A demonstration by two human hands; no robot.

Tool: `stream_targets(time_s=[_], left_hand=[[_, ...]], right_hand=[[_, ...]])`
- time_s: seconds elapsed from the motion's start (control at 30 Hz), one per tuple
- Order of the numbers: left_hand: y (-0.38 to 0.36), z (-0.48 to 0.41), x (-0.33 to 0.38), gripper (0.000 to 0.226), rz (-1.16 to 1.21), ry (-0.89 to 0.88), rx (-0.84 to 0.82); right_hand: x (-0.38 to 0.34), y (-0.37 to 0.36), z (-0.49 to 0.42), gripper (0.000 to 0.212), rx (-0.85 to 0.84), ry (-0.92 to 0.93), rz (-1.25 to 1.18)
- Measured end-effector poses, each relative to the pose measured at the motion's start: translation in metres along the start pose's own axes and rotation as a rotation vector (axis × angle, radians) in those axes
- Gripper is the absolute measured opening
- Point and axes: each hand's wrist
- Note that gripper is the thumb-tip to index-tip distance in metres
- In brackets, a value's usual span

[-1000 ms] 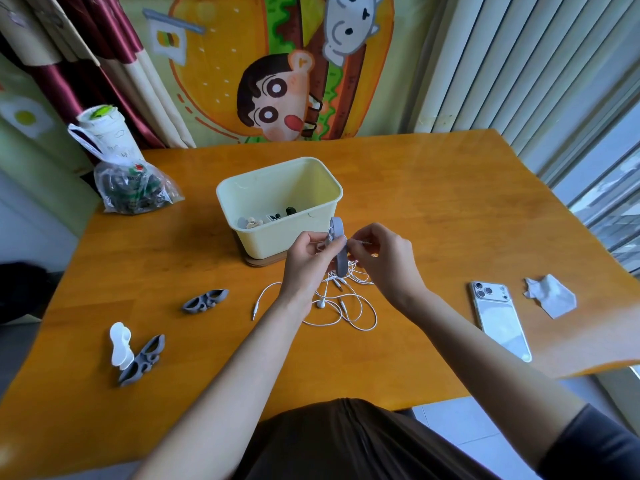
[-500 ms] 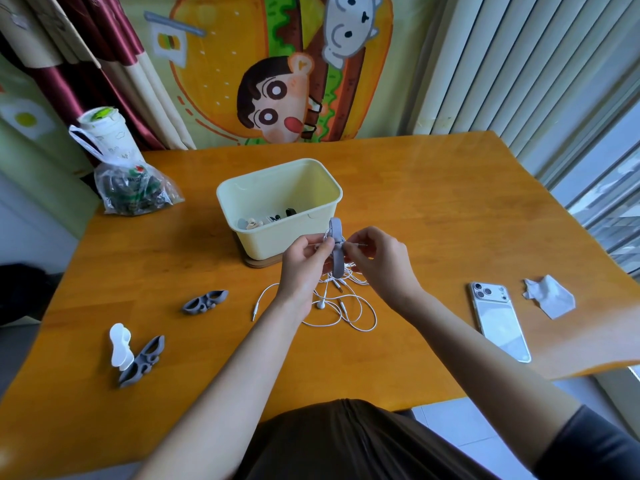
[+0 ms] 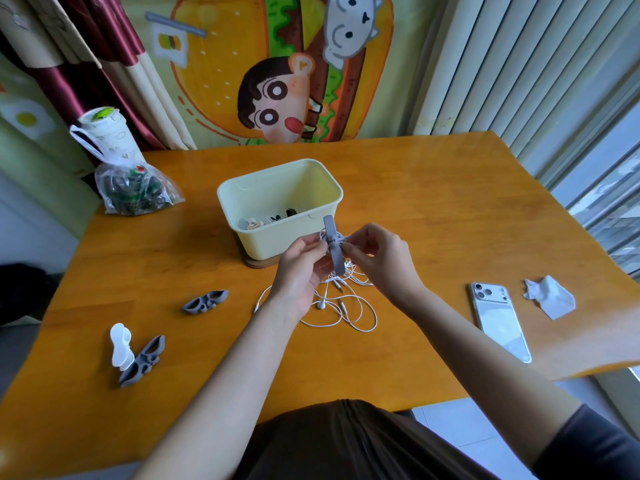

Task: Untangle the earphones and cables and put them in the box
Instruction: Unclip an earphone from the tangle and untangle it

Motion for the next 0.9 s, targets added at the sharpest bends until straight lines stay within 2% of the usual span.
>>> stream_targets(time_s=[0.17,0.23,0.47,0.6,0.73,0.9], left_hand=[[-0.004,0.000,0.000,0.008,-0.008,0.020,0.033],[-0.003,0.000,0.000,0.009,0.012,0.014,0.028],[0.002,-0.004,-0.002,0.025,0.108,0.047,-0.030],[0.005,-0.005,-0.003,0.027,0.142,0.056,-0.064],[0.009,-0.006,-0.008,0.028,0.103,0.057,-0.080],[0.012,-0.005,-0.009,0.025,0.009,0.042,-0.073]], right_hand=[[-0.001,0.004,0.000,0.011,-0.030,0.055,0.010],[0.000,0.004,0.000,0.009,-0.037,0.023,-0.013],[-0.013,0.005,-0.006,0.008,-0.195,-0.390,-0.577],[-0.013,0.006,-0.010,0.010,-0.251,-0.512,-0.705],[-0.009,0.000,-0.010,0.008,-0.255,-0.549,-0.684],[-0.003,-0.011,-0.010,0.011,-0.165,-0.553,-0.576]])
Point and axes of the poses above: each hand's wrist, its own z-axis away from the middle knuckle, its own y-axis out of the back of the hand, x = y × z
